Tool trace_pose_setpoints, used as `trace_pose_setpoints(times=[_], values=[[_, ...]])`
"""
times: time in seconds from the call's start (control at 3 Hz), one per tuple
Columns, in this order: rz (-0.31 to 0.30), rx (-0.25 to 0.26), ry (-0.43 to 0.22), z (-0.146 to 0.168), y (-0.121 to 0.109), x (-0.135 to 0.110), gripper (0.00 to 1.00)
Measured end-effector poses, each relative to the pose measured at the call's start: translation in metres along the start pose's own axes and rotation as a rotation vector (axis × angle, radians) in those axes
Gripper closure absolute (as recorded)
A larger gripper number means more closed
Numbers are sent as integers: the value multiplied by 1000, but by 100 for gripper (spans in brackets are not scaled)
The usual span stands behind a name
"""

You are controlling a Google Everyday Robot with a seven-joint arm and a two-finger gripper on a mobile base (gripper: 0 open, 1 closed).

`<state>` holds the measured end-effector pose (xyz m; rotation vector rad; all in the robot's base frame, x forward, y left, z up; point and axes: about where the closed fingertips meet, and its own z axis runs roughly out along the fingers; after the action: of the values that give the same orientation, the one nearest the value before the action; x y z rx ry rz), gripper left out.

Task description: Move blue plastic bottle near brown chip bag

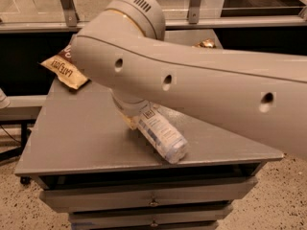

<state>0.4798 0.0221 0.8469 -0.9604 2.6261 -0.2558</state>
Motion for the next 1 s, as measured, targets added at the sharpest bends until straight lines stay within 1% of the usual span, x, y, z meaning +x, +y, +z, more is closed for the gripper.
trace_pose_setpoints(times=[0.33, 0.67, 1.0], values=[[-4, 8, -48, -6, -17, 1, 89], [-16, -18, -130, -14, -40, 2, 100], [-17, -74, -235, -18, -64, 5, 100]])
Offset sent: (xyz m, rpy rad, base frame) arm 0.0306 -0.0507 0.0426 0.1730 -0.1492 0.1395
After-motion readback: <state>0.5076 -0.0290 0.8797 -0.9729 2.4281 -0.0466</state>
